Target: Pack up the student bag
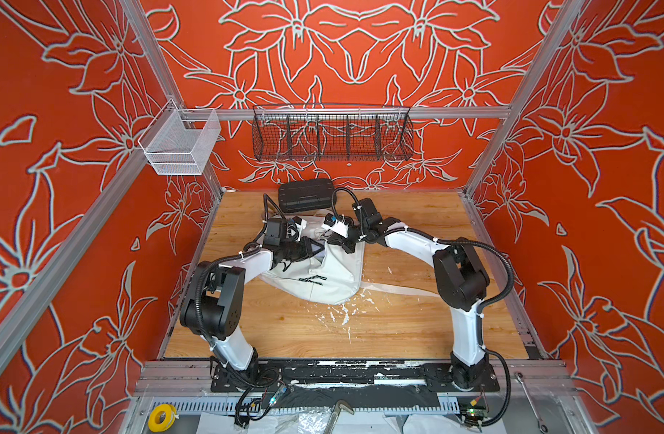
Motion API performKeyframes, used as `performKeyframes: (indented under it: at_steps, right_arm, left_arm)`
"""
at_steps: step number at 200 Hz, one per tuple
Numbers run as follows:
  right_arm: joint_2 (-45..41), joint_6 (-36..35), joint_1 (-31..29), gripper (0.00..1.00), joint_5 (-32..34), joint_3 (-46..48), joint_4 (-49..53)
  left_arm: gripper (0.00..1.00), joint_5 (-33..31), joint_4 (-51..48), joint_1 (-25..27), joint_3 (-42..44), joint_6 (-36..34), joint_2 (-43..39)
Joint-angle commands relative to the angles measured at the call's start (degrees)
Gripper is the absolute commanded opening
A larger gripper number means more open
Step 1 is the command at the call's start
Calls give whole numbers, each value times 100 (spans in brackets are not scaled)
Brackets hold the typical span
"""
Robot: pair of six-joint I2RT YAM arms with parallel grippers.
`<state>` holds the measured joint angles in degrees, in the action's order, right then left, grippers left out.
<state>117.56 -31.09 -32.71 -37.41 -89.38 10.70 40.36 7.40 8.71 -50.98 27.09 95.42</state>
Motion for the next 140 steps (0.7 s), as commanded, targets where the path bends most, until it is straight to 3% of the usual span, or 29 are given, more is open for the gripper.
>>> performKeyframes:
  at_steps: [1, 27, 78, 108, 140]
  right_arm:
    - [-29, 370, -25, 0, -567, -343, -538]
    - [-14, 525, -22, 0, -739, -427, -437]
    - [-14, 905, 108, 0, -600, -559, 63]
    - [195, 1006, 114, 0, -344, -947, 680]
    - [53, 1222, 115, 0, -1040, -718, 218]
  left_arm:
    - [0, -617, 1088, 108, 393, 441, -172]
    - [0, -665, 1723, 131, 645, 635, -219]
    - [0, -942, 1505, 131, 991, 306, -790]
    - [0, -679, 1171, 146, 940, 117, -952]
    - [0, -1073, 1388, 184, 1207, 113, -1100]
